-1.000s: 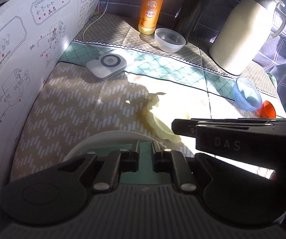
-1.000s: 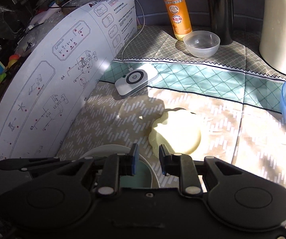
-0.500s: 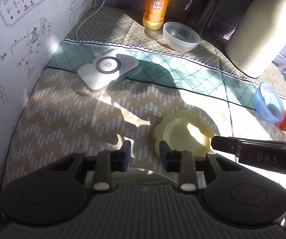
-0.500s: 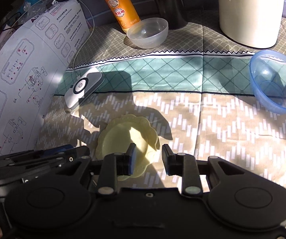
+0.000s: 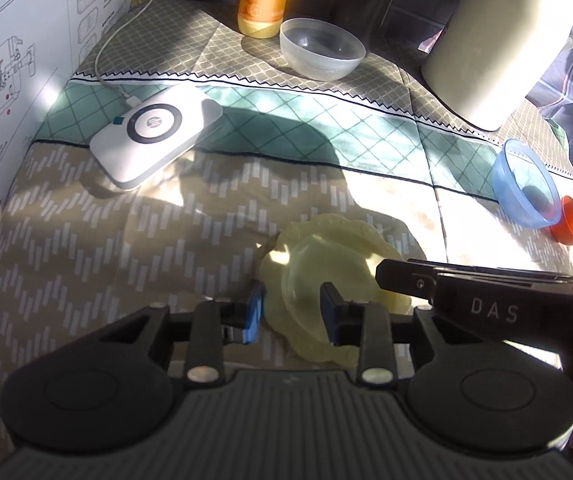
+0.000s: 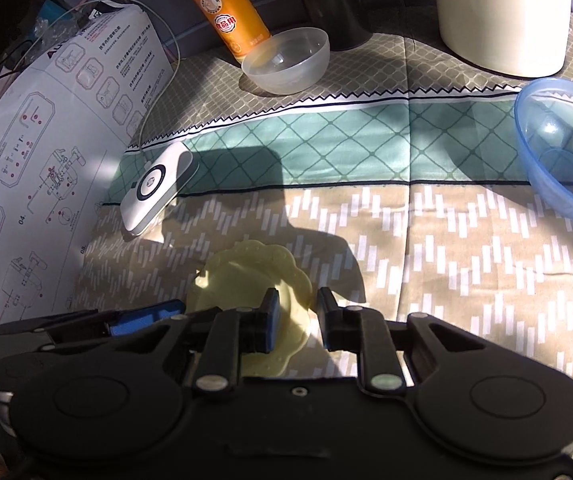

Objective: Organize plates and bowls

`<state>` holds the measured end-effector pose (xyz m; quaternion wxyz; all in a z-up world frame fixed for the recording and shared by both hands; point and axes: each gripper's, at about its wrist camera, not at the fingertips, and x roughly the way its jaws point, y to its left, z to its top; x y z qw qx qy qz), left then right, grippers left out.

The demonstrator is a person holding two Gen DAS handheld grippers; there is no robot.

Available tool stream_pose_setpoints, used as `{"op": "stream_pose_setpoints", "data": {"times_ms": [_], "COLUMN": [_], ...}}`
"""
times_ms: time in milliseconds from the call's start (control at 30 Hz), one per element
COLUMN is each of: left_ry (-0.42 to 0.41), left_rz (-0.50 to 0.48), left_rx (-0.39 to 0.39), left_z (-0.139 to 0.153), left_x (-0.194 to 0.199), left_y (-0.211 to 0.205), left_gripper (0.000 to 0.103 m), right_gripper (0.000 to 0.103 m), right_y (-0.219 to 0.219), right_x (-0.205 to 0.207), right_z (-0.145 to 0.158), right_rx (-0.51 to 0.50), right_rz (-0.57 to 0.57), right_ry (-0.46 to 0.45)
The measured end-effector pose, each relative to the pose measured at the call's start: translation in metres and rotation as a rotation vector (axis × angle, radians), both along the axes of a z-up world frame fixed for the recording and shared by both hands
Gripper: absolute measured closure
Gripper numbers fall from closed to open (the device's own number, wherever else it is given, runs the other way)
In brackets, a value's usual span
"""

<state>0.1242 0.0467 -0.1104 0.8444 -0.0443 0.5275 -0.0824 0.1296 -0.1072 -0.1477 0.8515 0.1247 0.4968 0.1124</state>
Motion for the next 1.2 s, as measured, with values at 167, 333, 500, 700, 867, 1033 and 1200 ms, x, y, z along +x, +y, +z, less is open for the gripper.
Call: {"op": "stream_pose_setpoints", "data": {"times_ms": [167, 333, 500, 700, 867, 1033, 1200], "left_ry": [-0.012, -0.022, -0.042, -0.031, 0.006, 0.04, 0.055], "left_rz": [0.026, 0.035, 0.051, 0.1, 0.139, 0.168, 0.183], "left_rx": [0.021, 0.014, -0.008, -0.027, -0.021, -0.017, -0.015], "left_z": [0.005, 0.022, 0.046, 0.058, 0.052, 0.042, 0.035], "left_x": [-0.003, -0.01, -0.031, -0.066, -0.101, -0.127, -0.134], "left_y": [-0.001, 0.002, 0.018, 0.048, 0.068, 0.077, 0.081], "left_gripper": [0.085, 0.086, 0.085, 0.085, 0.085, 0.085, 0.085], "right_gripper": [0.085, 0.085, 0.085, 0.085, 0.085, 0.085, 0.085], "right_y": [0.004, 0.006, 0.014, 0.037, 0.059, 0.075, 0.079], "right_x": [0.001, -0.004, -0.021, -0.046, -0.067, -0.084, -0.088], "right_z": [0.005, 0.019, 0.042, 0.056, 0.052, 0.04, 0.035], "right_rx": [-0.027, -0.025, -0.009, 0.026, 0.025, 0.008, -0.019], "right_rz": [-0.01, -0.005, 0.031, 0.109, 0.18, 0.231, 0.254], "right_ry": [0.006, 0.002, -0.023, -0.02, 0.008, 0.047, 0.064]}}
